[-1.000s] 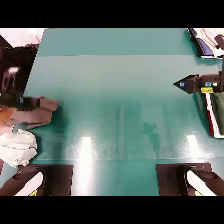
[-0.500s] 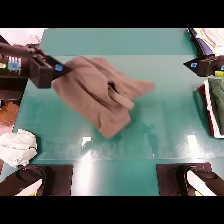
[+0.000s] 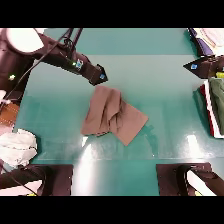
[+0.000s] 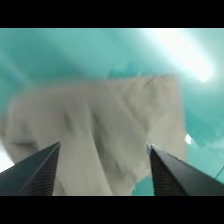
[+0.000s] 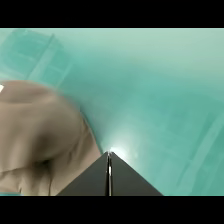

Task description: Fold the shirts.

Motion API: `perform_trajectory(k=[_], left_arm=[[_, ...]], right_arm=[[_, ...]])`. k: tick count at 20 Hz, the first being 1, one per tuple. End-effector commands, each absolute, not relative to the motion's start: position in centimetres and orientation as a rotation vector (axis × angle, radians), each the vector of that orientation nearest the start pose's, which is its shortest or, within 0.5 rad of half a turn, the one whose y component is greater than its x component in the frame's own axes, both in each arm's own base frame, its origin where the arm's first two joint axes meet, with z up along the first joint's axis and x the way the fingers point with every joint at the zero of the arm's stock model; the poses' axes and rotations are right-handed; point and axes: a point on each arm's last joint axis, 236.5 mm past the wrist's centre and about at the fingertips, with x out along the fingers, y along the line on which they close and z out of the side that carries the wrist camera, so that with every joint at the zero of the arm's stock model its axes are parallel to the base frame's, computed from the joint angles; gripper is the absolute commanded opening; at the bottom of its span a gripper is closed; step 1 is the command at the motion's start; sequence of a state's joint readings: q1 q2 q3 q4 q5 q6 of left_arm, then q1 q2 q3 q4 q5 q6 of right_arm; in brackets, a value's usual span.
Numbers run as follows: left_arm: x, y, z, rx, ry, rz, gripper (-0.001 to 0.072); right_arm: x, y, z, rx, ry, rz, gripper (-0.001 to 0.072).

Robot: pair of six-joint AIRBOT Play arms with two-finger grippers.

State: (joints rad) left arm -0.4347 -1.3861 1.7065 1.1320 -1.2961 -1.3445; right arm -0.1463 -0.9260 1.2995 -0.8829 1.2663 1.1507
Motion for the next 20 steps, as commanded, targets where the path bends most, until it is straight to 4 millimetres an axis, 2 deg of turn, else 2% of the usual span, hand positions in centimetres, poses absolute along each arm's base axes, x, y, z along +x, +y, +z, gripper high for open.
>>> perform_trajectory(k=[1,3,5,6,7,10,12,13,15,18,20], left_arm=[[36.9,-23.7,14.1,0.049,1.167,-0.756,0.0613],[35.8,-21.0,13.3,0.036,1.248,-0.723,0.0613],[34.9,-19.8,12.0,0.001,1.246,-0.682,0.0614],[34.1,-19.5,10.7,-0.017,1.247,-0.666,0.0614],[32.9,-19.4,9.2,-0.035,1.255,-0.655,0.0614],[28.6,-18.7,2.5,-0.088,1.342,-0.615,0.0615],[26.6,-18.5,-1.8,-0.139,1.397,-0.593,0.0615],[26.1,-18.4,-3.4,-0.17,1.402,-0.571,0.0615],[26.4,-18.7,-5.2,-0.213,1.363,-0.557,0.0615],[27.7,-19.2,-5.7,-0.258,1.287,-0.548,0.0615],[27.8,-19.3,-5.8,-0.262,1.28,-0.547,0.0614]], right_arm=[[34.2,9.6,22.7,0.148,0.733,0.556,0.0021],[34.2,9.6,22.7,0.147,0.734,0.557,0.002],[33.9,9.7,22.5,0.146,0.747,0.563,0.0021],[33.9,9.7,22.5,0.146,0.747,0.563,0.0021],[33.9,9.7,22.5,0.146,0.746,0.562,0.0021],[34.0,9.7,22.5,0.146,0.745,0.561,0.0021],[34.0,9.6,22.5,0.145,0.744,0.56,0.0021],[34.0,9.6,22.5,0.145,0.744,0.56,0.0021],[34.0,9.6,22.5,0.145,0.744,0.559,0.0021],[34.0,9.6,22.5,0.145,0.744,0.56,0.002],[34.0,9.6,22.5,0.145,0.744,0.56,0.002]])
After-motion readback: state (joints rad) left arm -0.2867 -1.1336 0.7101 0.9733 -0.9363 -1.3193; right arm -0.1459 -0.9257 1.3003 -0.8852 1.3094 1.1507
